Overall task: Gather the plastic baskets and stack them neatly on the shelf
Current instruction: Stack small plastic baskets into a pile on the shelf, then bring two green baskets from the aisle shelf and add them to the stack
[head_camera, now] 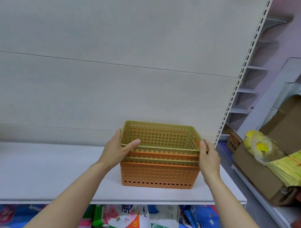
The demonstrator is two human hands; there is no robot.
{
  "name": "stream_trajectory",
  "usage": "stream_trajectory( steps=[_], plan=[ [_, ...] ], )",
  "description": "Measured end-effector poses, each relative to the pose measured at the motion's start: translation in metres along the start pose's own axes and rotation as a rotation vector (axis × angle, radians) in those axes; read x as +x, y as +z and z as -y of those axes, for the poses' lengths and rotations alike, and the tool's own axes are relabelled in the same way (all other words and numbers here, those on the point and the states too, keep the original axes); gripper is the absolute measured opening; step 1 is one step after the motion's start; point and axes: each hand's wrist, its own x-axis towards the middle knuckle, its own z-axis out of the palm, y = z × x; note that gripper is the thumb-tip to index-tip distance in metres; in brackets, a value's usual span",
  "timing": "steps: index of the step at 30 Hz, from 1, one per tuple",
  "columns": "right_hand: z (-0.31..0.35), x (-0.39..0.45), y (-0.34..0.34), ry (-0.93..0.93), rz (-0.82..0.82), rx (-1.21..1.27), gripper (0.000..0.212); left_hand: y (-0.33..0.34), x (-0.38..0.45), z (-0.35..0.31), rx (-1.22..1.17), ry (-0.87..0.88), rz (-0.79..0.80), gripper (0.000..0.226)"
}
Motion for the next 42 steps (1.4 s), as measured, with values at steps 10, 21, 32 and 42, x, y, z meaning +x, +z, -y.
stream_trajectory(
  steps=[10,21,32,42],
  plan=[
    [0.030,-0.018,0.022,-0.537,-0.157,-0.514,0.050,-0.051,-0.035,0.001,0.795,0.212,-0.096,0.099],
    [0.104,-0.124,0.156,-0.779,0.088,-0.307,0.039,-0.190,-0.103,0.065,1.220,0.355,-0.333,0.068],
    [0.187,-0.252,0.315,-0.864,0.192,-0.156,0.039,-0.368,-0.190,0.144,1.308,0.087,-0.398,0.065],
    [0.229,-0.303,0.415,-0.803,0.371,-0.112,0.045,-0.476,-0.231,0.199,1.274,-0.069,-0.532,0.056]
  ],
)
